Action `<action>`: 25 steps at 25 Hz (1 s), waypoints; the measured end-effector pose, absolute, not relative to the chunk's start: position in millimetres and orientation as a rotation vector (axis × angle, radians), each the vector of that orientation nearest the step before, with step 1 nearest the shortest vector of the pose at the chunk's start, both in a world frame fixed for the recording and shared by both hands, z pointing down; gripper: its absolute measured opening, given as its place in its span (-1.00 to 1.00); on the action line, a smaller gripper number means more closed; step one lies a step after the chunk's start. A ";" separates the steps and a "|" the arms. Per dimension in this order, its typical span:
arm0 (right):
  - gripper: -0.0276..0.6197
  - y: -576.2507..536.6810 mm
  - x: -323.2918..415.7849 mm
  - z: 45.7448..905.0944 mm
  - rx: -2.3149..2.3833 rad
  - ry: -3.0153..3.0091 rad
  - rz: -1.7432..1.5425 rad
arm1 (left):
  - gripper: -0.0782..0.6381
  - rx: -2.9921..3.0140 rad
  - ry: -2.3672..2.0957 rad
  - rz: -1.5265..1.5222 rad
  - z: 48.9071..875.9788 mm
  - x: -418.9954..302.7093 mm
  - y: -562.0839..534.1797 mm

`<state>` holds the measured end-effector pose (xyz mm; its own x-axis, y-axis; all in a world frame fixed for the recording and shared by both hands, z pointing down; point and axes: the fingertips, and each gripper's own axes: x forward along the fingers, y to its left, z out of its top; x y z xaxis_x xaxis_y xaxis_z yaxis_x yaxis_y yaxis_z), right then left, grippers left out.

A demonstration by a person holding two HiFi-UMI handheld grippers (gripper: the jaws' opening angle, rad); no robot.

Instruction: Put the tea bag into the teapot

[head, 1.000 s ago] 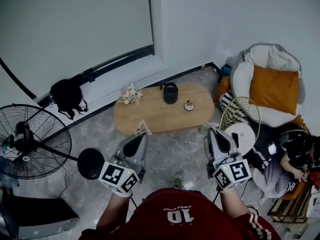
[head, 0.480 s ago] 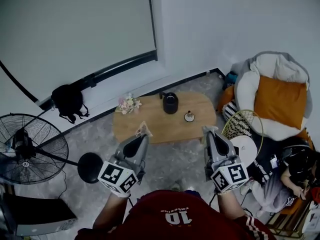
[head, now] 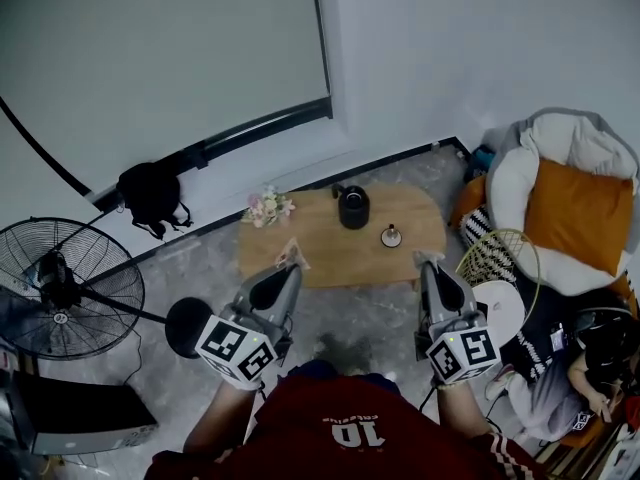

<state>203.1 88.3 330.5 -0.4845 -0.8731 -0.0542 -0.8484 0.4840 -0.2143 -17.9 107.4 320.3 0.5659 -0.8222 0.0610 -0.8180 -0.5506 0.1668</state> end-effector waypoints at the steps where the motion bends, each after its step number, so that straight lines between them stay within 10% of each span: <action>1: -0.91 84.8 202.4 332.9 -1.502 2.570 -0.244 | -0.77 2.619 -1.386 -0.035 321.1 -18.3 104.4; 25: -0.91 -101.7 155.8 327.0 -1.612 2.589 -0.161 | -0.77 2.668 -1.254 -0.090 343.8 -50.8 -107.7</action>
<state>155.8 -101.7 327.0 -0.4400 -0.8978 -0.0182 -0.8886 0.4382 -0.1353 -50.8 -107.7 343.8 0.6401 -0.7678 0.0265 -0.7561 -0.6235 0.1989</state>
